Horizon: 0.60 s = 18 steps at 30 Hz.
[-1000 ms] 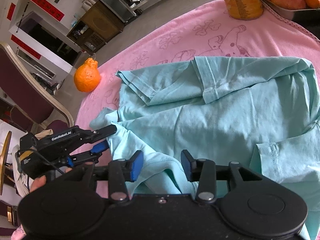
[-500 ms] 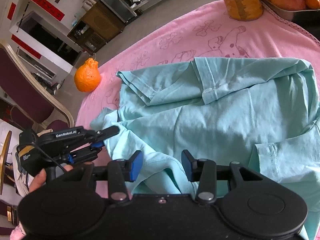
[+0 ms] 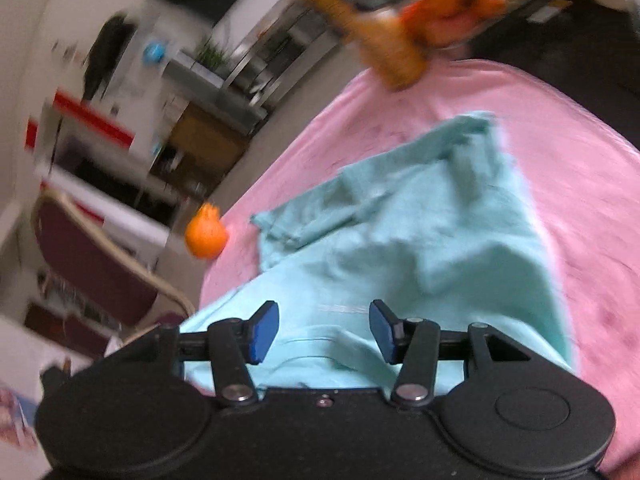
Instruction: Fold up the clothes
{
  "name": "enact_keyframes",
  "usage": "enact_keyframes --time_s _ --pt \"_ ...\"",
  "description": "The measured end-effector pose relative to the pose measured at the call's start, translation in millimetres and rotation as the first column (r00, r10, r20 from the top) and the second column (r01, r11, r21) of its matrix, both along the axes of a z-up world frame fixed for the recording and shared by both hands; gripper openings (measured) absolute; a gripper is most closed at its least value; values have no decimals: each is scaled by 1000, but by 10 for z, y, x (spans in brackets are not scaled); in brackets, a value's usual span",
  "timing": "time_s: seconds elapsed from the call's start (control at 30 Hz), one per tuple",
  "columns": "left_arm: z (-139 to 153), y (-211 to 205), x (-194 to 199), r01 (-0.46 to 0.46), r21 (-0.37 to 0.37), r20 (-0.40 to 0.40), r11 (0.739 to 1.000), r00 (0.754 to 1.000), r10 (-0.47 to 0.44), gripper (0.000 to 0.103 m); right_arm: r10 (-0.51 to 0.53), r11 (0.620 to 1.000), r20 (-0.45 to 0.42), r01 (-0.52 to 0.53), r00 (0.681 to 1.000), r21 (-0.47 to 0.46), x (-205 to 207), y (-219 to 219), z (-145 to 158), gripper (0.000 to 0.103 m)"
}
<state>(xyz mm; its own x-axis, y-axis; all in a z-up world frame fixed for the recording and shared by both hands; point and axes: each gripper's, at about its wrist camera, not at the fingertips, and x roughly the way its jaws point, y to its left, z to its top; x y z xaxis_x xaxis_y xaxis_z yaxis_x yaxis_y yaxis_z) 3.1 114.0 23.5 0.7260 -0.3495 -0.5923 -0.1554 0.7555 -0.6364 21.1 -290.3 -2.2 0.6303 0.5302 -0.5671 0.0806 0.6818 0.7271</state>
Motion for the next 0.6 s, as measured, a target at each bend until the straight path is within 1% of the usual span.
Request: enact_keyframes --time_s 0.07,0.17,0.23,0.33,0.37,0.43,0.47,0.5,0.57,0.6 --pt "-33 -25 -103 -22 31 -18 999 1000 22 2 -43 999 -6 43 999 -9 -143 -182 -56 49" --pt "-76 -38 -84 -44 106 -47 993 998 49 2 -67 997 -36 65 997 -50 -242 -353 -161 49" --pt "-115 -42 -52 -53 158 -63 986 996 64 2 -41 993 -37 36 998 -113 -242 -358 -205 49" --pt "-210 -72 17 -47 204 -106 978 992 70 2 47 975 -31 -53 998 -214 -188 -210 -235 49" --pt "-232 -86 32 -47 226 -115 973 991 74 2 84 964 -25 -87 996 -250 -169 -125 -237 49" --pt "-265 -105 57 -44 259 -127 965 989 79 3 163 930 -14 -158 987 -333 -132 62 -231 50" --pt "-277 -109 65 -42 269 -129 962 988 79 3 198 902 -9 -186 980 -391 -125 166 -225 52" --pt "-284 -107 69 -41 273 -131 961 988 79 3 232 869 -6 -210 973 -448 -121 271 -220 55" --pt "-295 -101 76 -39 278 -137 960 987 80 3 298 790 -8 -251 955 -559 -101 459 -249 55" --pt "-300 -99 80 -40 279 -141 960 987 82 3 319 755 -16 -264 948 -600 -95 528 -268 53"
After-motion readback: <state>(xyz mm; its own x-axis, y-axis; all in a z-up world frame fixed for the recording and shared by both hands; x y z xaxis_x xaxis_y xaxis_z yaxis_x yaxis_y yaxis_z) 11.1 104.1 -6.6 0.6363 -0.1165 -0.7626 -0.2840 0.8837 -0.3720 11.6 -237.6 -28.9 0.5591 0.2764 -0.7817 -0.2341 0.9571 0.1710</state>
